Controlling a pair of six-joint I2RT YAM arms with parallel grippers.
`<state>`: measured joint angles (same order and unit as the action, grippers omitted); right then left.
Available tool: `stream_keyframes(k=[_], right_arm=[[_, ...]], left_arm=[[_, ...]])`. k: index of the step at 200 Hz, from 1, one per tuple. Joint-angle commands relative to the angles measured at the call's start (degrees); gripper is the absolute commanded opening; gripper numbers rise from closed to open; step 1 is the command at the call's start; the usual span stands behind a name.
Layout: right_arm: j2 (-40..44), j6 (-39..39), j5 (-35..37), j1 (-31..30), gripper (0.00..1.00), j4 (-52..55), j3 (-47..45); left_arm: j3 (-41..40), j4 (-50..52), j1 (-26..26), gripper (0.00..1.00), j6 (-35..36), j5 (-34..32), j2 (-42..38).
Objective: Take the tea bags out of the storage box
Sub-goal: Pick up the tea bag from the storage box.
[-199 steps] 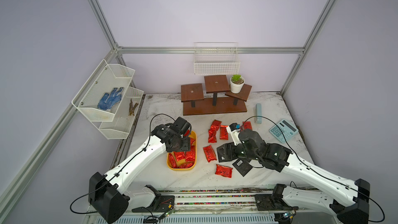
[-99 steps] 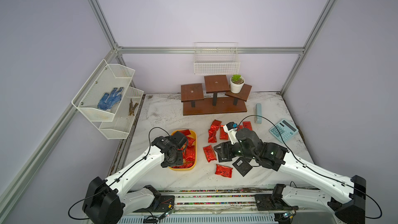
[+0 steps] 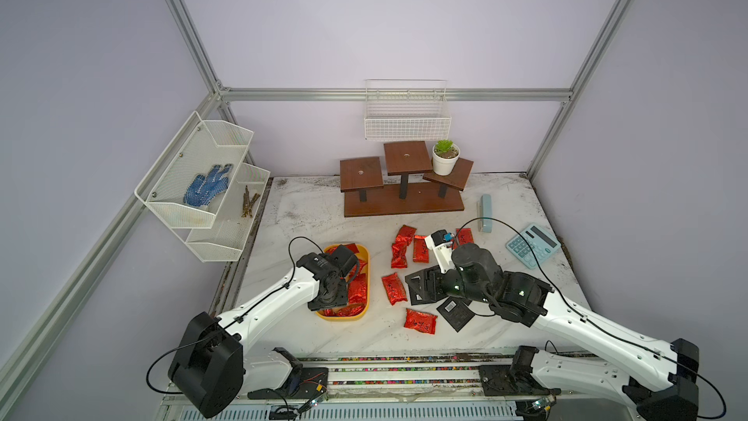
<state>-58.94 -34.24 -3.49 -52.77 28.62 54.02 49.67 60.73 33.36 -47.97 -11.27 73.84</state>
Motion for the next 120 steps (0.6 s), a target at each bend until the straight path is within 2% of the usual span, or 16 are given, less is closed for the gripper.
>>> stream_keyframes(k=[1, 36, 80, 120], right_arm=[[0.51, 0.41, 0.32, -0.20, 0.63, -0.93, -0.84], [0.66, 0.19, 0.12, -0.17, 0.64, -1.03, -1.19], [1.32, 0.14, 0.84, -0.17, 0.63, -0.76, -1.46], [1.54, 0.42, 1.46, -0.18, 0.64, -0.42, -1.46]], left_arm=[[-1.18, -2.07, -0.82, 0.51, -1.09, -1.98, 0.91], [-1.99, -3.79, -1.70, 0.43, -0.56, -2.53, 2.94], [-1.30, -3.79, -1.64, 0.19, 0.10, -2.14, 2.16], [3.42, -0.27, -1.55, 0.16, 1.43, 0.75, -1.35]])
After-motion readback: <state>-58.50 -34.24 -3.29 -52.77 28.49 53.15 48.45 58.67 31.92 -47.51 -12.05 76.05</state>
